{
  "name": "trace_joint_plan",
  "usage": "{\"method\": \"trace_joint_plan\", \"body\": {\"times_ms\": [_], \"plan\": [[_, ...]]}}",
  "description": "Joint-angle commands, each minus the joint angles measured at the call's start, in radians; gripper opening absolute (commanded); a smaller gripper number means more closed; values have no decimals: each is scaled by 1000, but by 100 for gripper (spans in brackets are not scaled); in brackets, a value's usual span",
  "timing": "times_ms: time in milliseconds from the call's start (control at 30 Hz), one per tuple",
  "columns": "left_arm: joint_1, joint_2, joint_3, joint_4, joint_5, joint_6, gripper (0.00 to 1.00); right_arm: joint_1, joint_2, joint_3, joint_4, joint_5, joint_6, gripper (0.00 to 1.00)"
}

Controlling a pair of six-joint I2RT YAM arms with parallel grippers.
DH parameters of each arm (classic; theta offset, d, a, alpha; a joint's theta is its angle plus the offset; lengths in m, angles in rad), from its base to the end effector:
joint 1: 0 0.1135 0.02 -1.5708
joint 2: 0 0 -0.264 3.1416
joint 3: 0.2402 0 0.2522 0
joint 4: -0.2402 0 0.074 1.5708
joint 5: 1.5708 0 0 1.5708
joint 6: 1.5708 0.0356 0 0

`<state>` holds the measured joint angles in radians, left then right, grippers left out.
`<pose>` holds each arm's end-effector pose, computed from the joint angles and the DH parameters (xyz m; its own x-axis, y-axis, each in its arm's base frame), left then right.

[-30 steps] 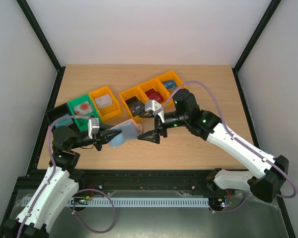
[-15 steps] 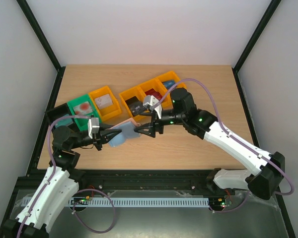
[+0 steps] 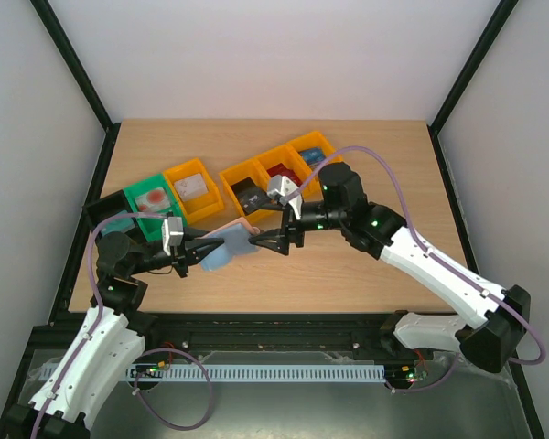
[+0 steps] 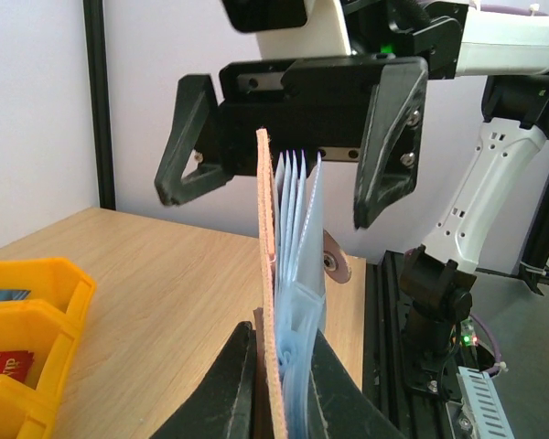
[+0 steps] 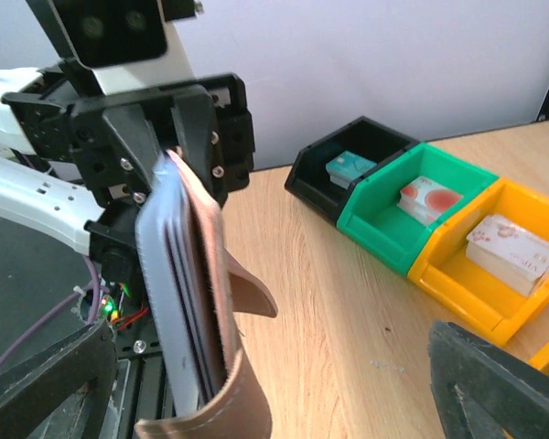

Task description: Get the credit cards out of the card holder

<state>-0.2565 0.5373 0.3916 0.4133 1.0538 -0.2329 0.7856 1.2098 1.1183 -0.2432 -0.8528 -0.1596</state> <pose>0.1204 -0.0636 0.2966 0.0328 -0.1265 -0.9914 0.9701 0.2428 0.0011 0.1706 0.2086 0.3658 -0.0754 -0.2233 -0.9718 -0.9928 -0.0744 0.0941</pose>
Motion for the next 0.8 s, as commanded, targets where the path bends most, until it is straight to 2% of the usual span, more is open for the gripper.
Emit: {"method": "trace_joint_plan", "body": {"times_ms": [0,300,767], "plan": [[5,-4,-8,55,1,1,2,-2,-32,0,34,14,6,90],[6,-4,-4,57,2,-1,2,-3,-2,8,84,109,83,83],[6,-2,-6,55,0,-1,2,0,36,18,56,-29,77,86]]}}
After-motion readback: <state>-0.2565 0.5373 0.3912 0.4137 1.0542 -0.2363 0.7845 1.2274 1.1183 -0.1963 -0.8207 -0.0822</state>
